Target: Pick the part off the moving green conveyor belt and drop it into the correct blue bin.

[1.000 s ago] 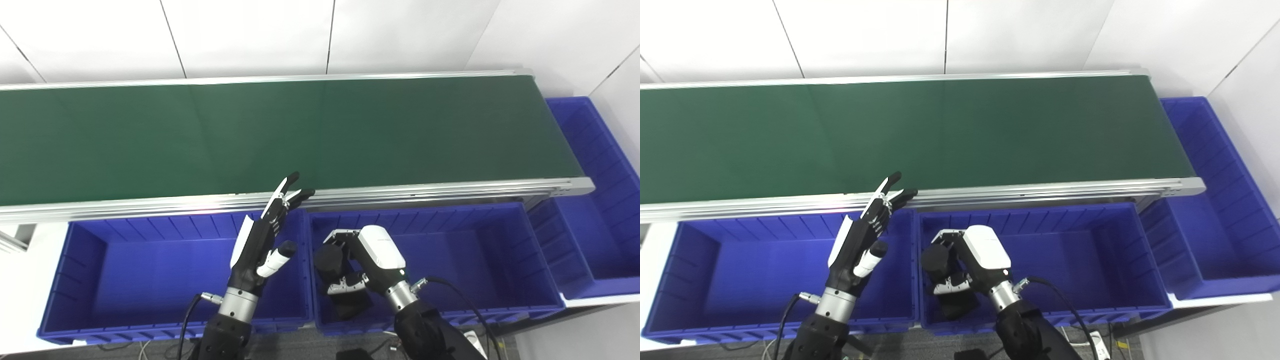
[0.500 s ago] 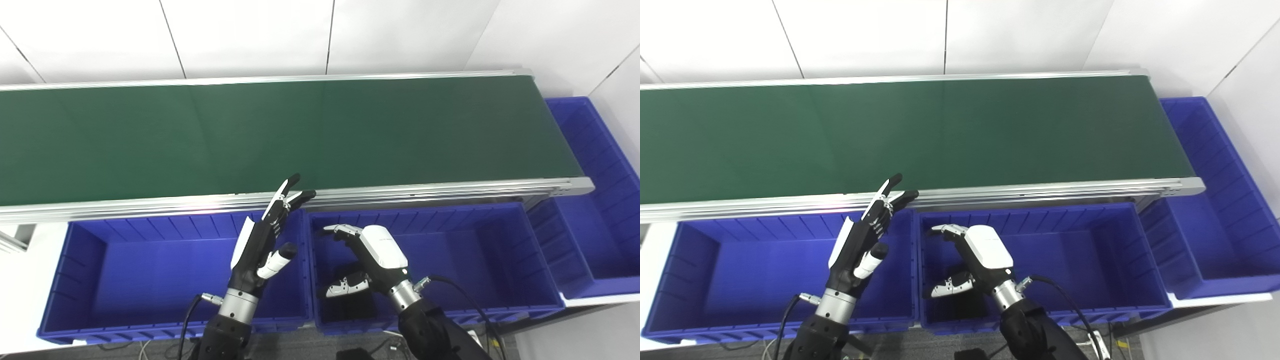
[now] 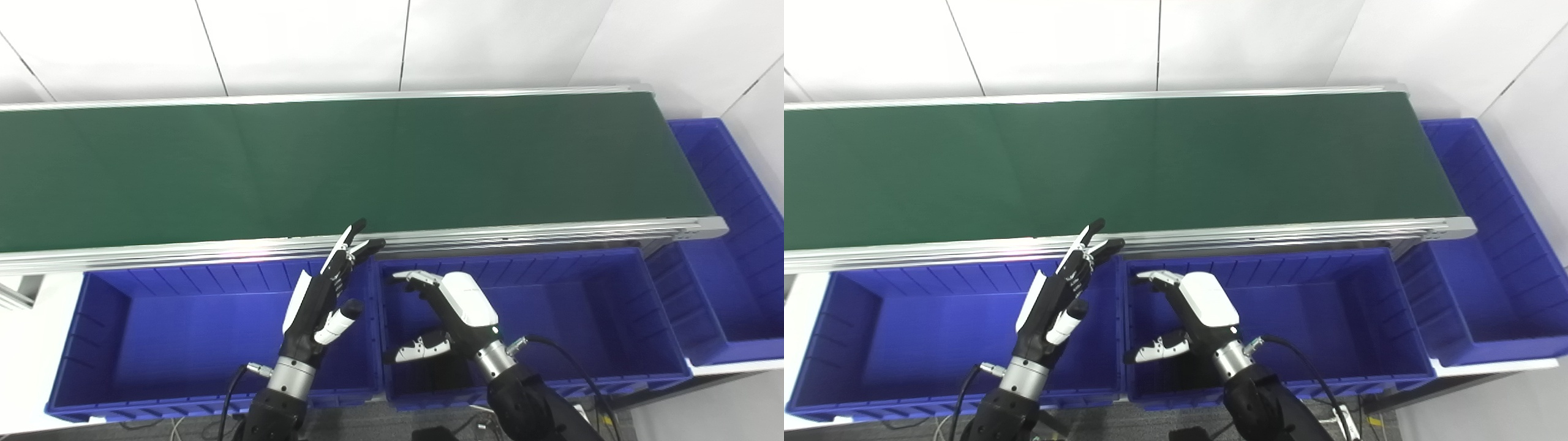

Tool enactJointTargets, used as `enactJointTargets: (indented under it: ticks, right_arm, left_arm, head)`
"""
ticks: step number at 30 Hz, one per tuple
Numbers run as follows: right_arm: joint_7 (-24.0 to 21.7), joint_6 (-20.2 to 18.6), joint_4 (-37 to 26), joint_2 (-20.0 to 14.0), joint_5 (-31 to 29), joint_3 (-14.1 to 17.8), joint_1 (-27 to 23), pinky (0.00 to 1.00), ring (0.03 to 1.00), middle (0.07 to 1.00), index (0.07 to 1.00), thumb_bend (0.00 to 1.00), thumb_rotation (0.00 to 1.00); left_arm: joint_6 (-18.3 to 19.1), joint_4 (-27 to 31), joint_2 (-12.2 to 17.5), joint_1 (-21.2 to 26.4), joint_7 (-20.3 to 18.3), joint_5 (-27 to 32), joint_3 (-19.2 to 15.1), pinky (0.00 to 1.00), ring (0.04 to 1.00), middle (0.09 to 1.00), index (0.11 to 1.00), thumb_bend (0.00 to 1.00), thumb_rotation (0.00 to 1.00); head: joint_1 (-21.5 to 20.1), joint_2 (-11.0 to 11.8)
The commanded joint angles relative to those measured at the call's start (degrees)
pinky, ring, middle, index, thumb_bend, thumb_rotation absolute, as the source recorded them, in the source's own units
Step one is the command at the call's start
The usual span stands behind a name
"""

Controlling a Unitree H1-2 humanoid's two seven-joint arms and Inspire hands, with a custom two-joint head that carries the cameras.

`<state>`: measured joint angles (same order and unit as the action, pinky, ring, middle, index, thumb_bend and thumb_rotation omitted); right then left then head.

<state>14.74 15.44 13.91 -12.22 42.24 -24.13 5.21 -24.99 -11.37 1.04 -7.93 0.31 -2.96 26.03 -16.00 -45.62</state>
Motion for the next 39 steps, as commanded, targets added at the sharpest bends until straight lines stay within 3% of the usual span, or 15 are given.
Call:
enactJointTargets:
  ticks: [1,7,9,14,22,29,39]
  right_arm:
    - [0.32,2.81,-4.91,0.37,-0.91,0.08,0.06,0.54,0.655,0.748,0.743,0.89,0.42]
    - [-0.54,3.88,-13.51,1.61,-4.71,0.72,2.34,0.5,0.627,0.733,0.745,0.78,0.57]
    - [-0.72,4.41,-15.53,2.37,-6.64,1.02,3.09,0.51,0.644,0.745,0.759,0.78,0.66]
    - [0.42,7.4,-19.0,5.47,-9.64,1.28,4.55,0.56,0.688,0.765,0.77,0.82,0.73]
    - [3.26,11.37,-13.89,10.51,-14.06,1.86,4.82,0.64,0.734,0.807,0.822,0.91,0.89]
    - [7.46,11.48,-8.09,10.25,-23.03,-1.52,4.35,0.73,0.807,0.855,0.848,0.96,0.93]
    - [12.44,11.48,-4.24,9.08,-26.4,-5.78,3.12,0.75,0.822,0.861,0.856,0.97,1.0]
  left_arm:
    - [-1.93,0.55,-0.16,0.75,-0.52,0.24,-0.24,0.9,0.859,0.836,0.958,0.83,0.9]
    - [-1.93,-0.36,0.14,1.23,-0.97,0.56,-0.95,0.92,0.865,0.832,0.961,0.81,0.89]
    - [-1.93,-0.93,0.24,1.51,-1.56,0.89,-1.35,0.91,0.865,0.831,0.963,0.8,0.89]
    - [-1.93,-2.22,0.88,2.2,-2.36,1.0,-2.43,0.9,0.866,0.836,0.964,0.82,0.91]
    - [-1.93,-2.22,1.68,1.88,-4.3,1.65,-4.76,0.9,0.868,0.84,0.965,0.83,0.92]
    - [-1.93,-1.48,2.55,1.54,-3.64,0.65,-5.61,0.89,0.872,0.833,0.955,0.84,0.91]
    - [-1.93,-0.99,5.5,2.12,1.89,-2.26,-2.66,0.86,0.859,0.845,0.931,0.83,0.91]
  head:
    - [0.14,0.2]
    - [0.23,0.8]
    - [0.33,0.98]
    - [0.84,1.97]
    - [2.49,3.97]
    - [5.51,5.53]
    - [6.34,6.29]
